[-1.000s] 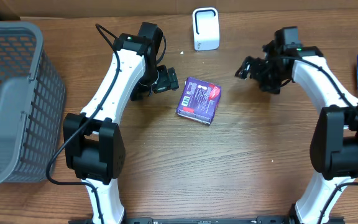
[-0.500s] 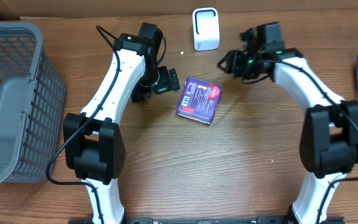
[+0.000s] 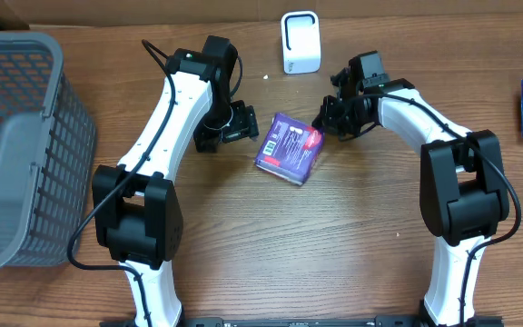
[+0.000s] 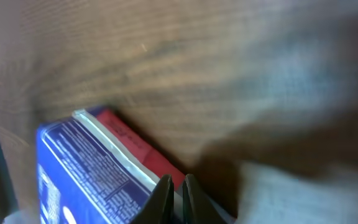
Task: Scan the item barcode
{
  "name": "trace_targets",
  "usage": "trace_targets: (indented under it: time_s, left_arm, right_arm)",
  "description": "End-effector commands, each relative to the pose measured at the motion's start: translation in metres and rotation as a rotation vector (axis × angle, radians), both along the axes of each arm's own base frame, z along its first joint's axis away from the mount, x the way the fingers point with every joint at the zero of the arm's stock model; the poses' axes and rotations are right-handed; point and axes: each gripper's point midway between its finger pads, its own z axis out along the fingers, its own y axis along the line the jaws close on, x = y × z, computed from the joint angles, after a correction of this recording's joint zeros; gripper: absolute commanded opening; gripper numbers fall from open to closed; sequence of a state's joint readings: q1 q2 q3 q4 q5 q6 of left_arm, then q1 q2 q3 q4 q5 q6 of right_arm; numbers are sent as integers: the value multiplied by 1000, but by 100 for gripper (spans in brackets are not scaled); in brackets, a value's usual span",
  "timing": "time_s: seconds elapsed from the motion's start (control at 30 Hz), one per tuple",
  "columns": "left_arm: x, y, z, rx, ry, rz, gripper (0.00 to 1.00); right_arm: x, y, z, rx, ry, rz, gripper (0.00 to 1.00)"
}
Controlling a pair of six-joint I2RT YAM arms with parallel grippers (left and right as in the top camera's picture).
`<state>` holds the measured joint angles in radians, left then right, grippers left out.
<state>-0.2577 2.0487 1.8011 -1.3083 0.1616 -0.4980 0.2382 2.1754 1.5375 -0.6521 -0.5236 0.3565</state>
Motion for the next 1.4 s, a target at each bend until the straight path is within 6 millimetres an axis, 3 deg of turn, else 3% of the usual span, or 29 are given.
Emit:
trace_targets:
  time_s: [0.0, 0.17, 0.33, 0.4, 0.5, 0.67, 0.8, 0.93, 1.1, 1.2, 1.37]
  left_arm:
    - [-2, 0, -3, 14, 6, -15, 76]
    - [-1, 2, -5, 40, -2, -16, 73]
    - [-1, 2, -5, 40, 0, -16, 74]
    - [-2, 2, -6, 41, 4, -16, 79]
    - [-6, 3, -11, 45, 20, -17, 84]
    - [-12, 5, -24, 52, 41, -16, 92]
    - [-16, 6, -38, 53, 50, -4, 91]
    - [-24, 7, -46, 55, 82, 5, 79]
    - [-38, 5, -54, 33, 133, 7, 44]
    - [-45, 5, -63, 30, 152, 7, 39]
    - [-50, 4, -76, 18, 159, 16, 19]
  right_arm:
    - [-12, 9, 6, 47, 63, 15, 9]
    - [-41, 24, 19, 168, 165, 94, 10]
    - [-51, 34, 35, 260, 187, 142, 15]
    - [-49, 30, 41, 262, 166, 154, 22]
    - [-41, 19, 47, 224, 144, 148, 40]
    - [-40, 8, 46, 203, 103, 189, 48]
    - [-53, 18, 45, 194, 70, 295, 58]
    - [-60, 32, 34, 156, 56, 332, 66]
    - [-55, 33, 16, 53, 69, 261, 66]
    - [-50, 26, 10, -5, 85, 201, 65]
    - [-49, 22, 10, -4, 91, 191, 65]
